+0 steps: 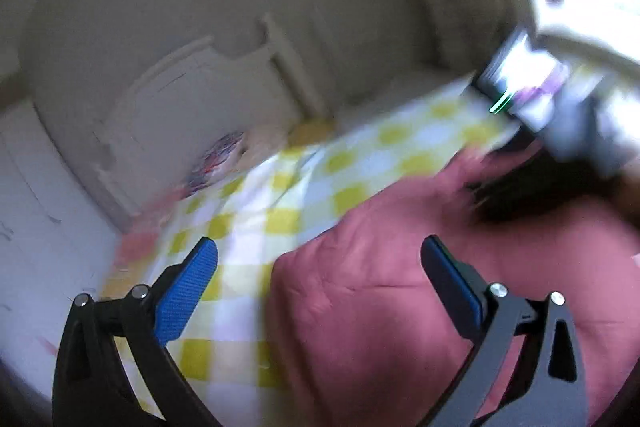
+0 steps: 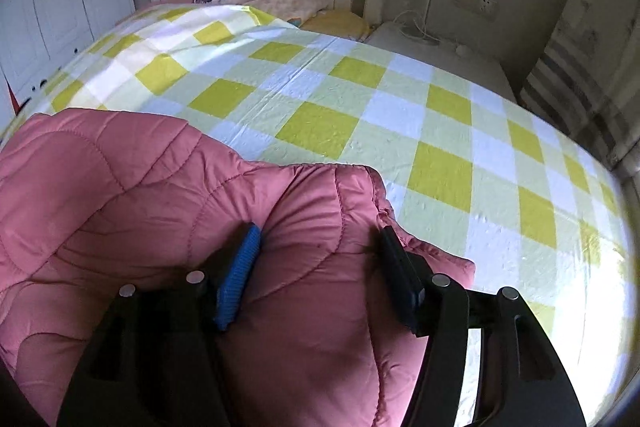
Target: Fold large clothes
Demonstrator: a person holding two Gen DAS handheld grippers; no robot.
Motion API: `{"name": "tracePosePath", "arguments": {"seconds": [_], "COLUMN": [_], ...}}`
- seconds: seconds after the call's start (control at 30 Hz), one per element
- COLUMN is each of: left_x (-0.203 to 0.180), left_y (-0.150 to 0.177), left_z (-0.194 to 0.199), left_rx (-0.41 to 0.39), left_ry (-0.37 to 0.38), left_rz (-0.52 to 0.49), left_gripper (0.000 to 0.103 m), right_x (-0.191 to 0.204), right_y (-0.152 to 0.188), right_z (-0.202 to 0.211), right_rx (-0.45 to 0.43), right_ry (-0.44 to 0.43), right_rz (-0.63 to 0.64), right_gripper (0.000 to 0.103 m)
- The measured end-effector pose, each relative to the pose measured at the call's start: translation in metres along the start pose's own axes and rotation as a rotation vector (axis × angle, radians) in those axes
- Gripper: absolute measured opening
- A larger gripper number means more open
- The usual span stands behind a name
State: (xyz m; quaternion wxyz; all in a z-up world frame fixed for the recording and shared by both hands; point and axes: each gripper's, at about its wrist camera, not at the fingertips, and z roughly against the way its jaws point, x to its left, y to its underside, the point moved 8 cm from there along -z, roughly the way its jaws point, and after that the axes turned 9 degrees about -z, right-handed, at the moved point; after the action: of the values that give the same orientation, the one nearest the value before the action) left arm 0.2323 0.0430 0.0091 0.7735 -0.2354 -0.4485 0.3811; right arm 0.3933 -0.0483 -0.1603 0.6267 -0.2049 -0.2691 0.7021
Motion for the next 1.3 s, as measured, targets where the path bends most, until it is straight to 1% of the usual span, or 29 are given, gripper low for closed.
{"name": "tracePosePath", "arguments": {"seconds": [0.03, 0.07, 0.1, 0.13, 0.17, 0.2, 0.27, 0.33, 0.4, 0.43, 0.5, 0.53, 0.6, 0.63, 0.7, 0.73, 0.77, 0.8, 0.83, 0.9, 0.93, 0.97, 1.03, 1.1, 1.13, 1.17, 1.2, 1.23, 1.3], "left_x": [-0.004, -0.007, -0.011, -0.018, -0.023, -0.027, -0.02, -0.013, -0.01, -0.009, -0.006, -0.006, -0.005, -0.005, -0.011, -0.009, -0.002, 0.006, 0.018, 0.028, 0.03, 0.03, 0.023, 0.008, 0.002, -0.007, -0.005, 0.0, 0.005], "left_y": [0.002, 0.008, 0.021, 0.041, 0.055, 0.07, 0.089, 0.095, 0.098, 0.098, 0.099, 0.099, 0.1, 0.1, 0.095, 0.09, 0.081, 0.073, 0.057, 0.03, 0.016, 0.006, -0.003, 0.014, 0.027, 0.04, 0.044, 0.05, 0.051], "left_z": [0.013, 0.013, 0.004, -0.016, -0.03, -0.043, -0.056, -0.056, -0.054, -0.054, -0.054, -0.053, -0.053, -0.052, -0.047, -0.041, -0.03, -0.019, -0.003, 0.015, 0.018, 0.013, -0.01, -0.062, -0.089, -0.113, -0.117, -0.119, -0.116], "left_rx": [-0.021, -0.003, 0.054, 0.132, 0.171, 0.18, 0.178, 0.162, 0.141, 0.132, 0.12, 0.118, 0.109, 0.115, 0.151, 0.172, 0.189, 0.186, 0.144, 0.063, 0.04, 0.041, 0.082, 0.217, 0.283, 0.282, 0.263, 0.271, 0.265], "left_ry": [0.062, 0.064, 0.032, 0.0, 0.024, 0.094, 0.22, 0.255, 0.245, 0.238, 0.228, 0.226, 0.221, 0.219, 0.201, 0.175, 0.114, 0.063, 0.02, 0.027, 0.025, 0.008, -0.005, 0.017, 0.007, 0.034, 0.049, 0.074, 0.067], "left_rz": [0.034, 0.029, 0.003, -0.03, -0.026, 0.038, 0.197, 0.259, 0.283, 0.289, 0.295, 0.297, 0.302, 0.305, 0.271, 0.239, 0.21, 0.205, 0.221, 0.243, 0.229, 0.204, 0.16, 0.113, 0.082, 0.076, 0.111, 0.179, 0.193], "left_gripper": [0.101, 0.101, 0.101, 0.101, 0.101, 0.101, 0.101, 0.101, 0.101, 0.101, 0.101, 0.101, 0.101, 0.101, 0.101, 0.101, 0.101, 0.101, 0.101, 0.101, 0.101, 0.101, 0.101, 0.101, 0.101, 0.101, 0.101, 0.101, 0.101], "right_x": [0.0, -0.001, 0.0, 0.001, 0.003, 0.007, 0.017, 0.031, 0.04, 0.043, 0.048, 0.053, 0.062, 0.062, 0.064, 0.066, 0.069, 0.072, 0.074, 0.076, 0.076, 0.075, 0.073, 0.071, 0.07, 0.068, 0.066, 0.065, 0.064], "right_y": [0.001, 0.001, 0.001, 0.002, 0.002, 0.003, 0.001, 0.006, 0.014, 0.025, 0.051, 0.072, 0.108, 0.121, 0.129, 0.128, 0.127, 0.126, 0.125, 0.126, 0.127, 0.129, 0.132, 0.133, 0.132, 0.132, 0.131, 0.129, 0.126], "right_z": [0.004, 0.005, 0.006, 0.008, 0.011, 0.015, 0.032, 0.065, 0.109, 0.132, 0.153, 0.154, 0.136, 0.128, 0.127, 0.127, 0.128, 0.129, 0.13, 0.13, 0.131, 0.132, 0.135, 0.136, 0.138, 0.138, 0.141, 0.147, 0.165], "right_rx": [-0.001, -0.003, -0.005, -0.007, -0.01, -0.014, -0.031, -0.091, -0.184, -0.226, -0.258, -0.243, -0.173, -0.201, -0.244, -0.242, -0.237, -0.234, -0.232, -0.236, -0.241, -0.247, -0.249, -0.243, -0.241, -0.235, -0.222, -0.209, -0.213], "right_ry": [0.0, 0.001, 0.006, 0.014, 0.036, 0.066, 0.128, 0.099, 0.005, -0.045, -0.095, -0.106, -0.093, -0.049, -0.03, -0.012, 0.002, 0.014, 0.018, 0.012, 0.004, -0.007, -0.021, -0.027, -0.034, -0.039, -0.039, -0.032, -0.048], "right_rz": [-0.004, -0.007, -0.005, -0.002, 0.006, 0.024, 0.087, 0.1, 0.06, 0.042, 0.052, 0.077, 0.142, 0.163, 0.158, 0.159, 0.169, 0.185, 0.198, 0.194, 0.183, 0.171, 0.16, 0.16, 0.156, 0.155, 0.157, 0.164, 0.145], "right_gripper": [0.058, 0.058, 0.058, 0.058, 0.059, 0.06, 0.06, 0.06, 0.06, 0.06, 0.06, 0.06, 0.061, 0.062, 0.062, 0.062, 0.063, 0.063, 0.063, 0.063, 0.063, 0.063, 0.063, 0.063, 0.064, 0.064, 0.065, 0.066, 0.066]}}
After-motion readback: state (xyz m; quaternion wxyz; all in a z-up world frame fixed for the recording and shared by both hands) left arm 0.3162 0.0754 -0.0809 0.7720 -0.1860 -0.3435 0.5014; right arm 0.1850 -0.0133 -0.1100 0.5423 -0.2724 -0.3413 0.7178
